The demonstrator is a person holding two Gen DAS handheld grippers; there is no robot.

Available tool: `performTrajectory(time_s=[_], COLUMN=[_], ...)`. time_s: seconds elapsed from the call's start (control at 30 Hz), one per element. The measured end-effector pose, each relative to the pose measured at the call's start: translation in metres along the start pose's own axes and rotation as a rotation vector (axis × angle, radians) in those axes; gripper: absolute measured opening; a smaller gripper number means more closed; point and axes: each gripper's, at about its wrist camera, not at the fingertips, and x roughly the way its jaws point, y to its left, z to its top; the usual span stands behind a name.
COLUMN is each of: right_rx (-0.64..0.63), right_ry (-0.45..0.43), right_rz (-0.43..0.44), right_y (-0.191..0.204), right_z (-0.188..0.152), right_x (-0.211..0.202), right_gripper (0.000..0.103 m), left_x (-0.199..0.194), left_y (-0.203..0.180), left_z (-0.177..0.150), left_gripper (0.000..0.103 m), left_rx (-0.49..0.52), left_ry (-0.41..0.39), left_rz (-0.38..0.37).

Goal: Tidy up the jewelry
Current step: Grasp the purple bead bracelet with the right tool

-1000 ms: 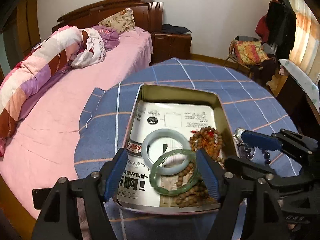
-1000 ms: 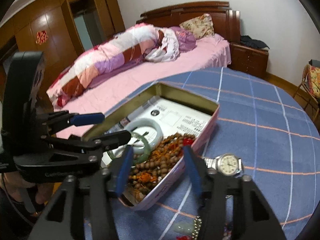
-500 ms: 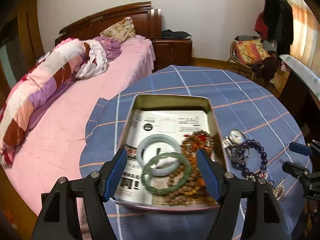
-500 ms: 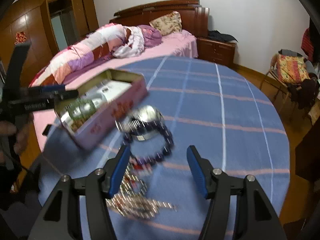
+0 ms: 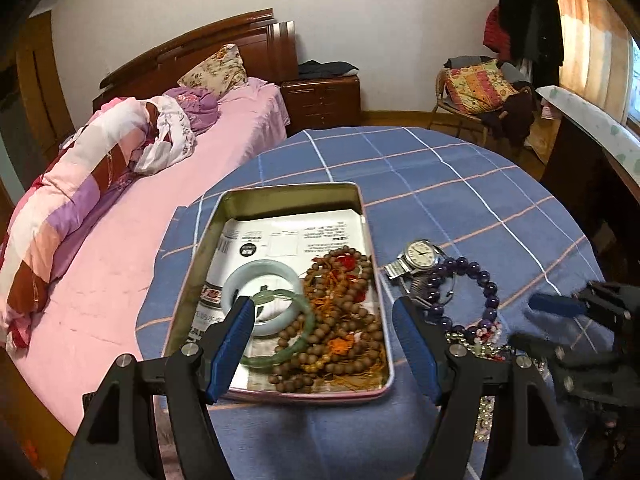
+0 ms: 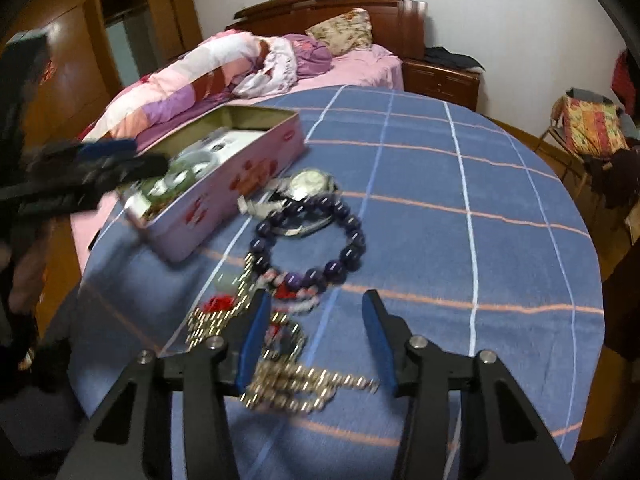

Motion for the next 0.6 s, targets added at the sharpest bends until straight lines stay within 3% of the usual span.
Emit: performTrajectory(time_s=[0.3,0.33,0.4,0.6], right_rx=[0.005,-0.002,-0.017,0.085], right_ry=[0.042,0.068,0.068,0.002], right_rz=[-0.081,-0.086,-0.111,-0.079], right_y=[-0.005,-0.003,-0.004,-0.028], right_z=[0.035,0.035,0.032,0.02], right_x=[0.041,0.049,0.049,0.021], right_gripper=[0.045,0.041,0.017,0.016], left_x=[0.008,0.008,0.007,0.005], left_y=[-0.012,-0.012,-0.012,-0.019], left_z=[-0.003,-0.004,-0.004,-0.005], left_gripper=[0.071,0.071,0.071,0.071], left_rx=[0.006,0.006,0.009,0.026], left_ry=[0.019,0.02,0.018,0.008], left_rz=[-0.016,-0.017,-0.02,-0.022])
